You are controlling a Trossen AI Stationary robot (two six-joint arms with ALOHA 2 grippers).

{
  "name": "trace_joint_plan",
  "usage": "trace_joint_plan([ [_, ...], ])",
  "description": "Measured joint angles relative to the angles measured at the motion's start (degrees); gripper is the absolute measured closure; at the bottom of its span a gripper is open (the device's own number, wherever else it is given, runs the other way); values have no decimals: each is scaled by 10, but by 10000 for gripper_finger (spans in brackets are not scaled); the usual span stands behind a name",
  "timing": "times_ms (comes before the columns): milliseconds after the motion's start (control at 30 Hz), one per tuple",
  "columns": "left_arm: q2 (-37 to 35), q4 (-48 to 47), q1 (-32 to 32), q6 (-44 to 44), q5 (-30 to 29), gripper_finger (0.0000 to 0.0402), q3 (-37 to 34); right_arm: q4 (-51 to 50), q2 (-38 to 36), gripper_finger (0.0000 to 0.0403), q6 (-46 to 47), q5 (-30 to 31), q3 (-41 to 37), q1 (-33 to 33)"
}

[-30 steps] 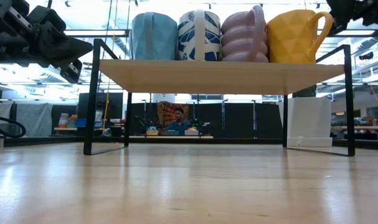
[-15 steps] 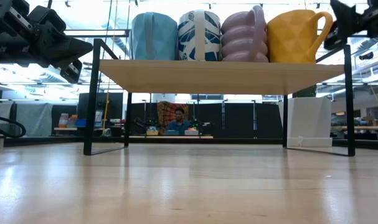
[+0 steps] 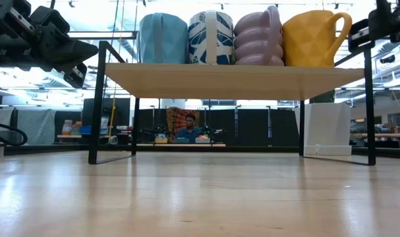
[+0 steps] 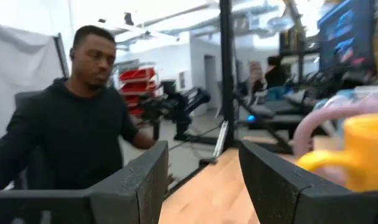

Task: Place coffee mugs
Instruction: Return to Home Position

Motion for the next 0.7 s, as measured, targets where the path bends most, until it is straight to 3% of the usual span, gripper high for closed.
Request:
trace_joint_plan([
  [100, 0, 0, 0, 0, 0, 388, 0, -16, 0, 199, 4, 1, 0, 0],
  [333, 0, 0, 0, 0, 0, 388, 0, -68, 0, 199, -13, 77, 0, 0],
  [700, 0, 0, 0, 0, 0, 388, 0, -76, 0, 199, 47, 43, 0, 0],
])
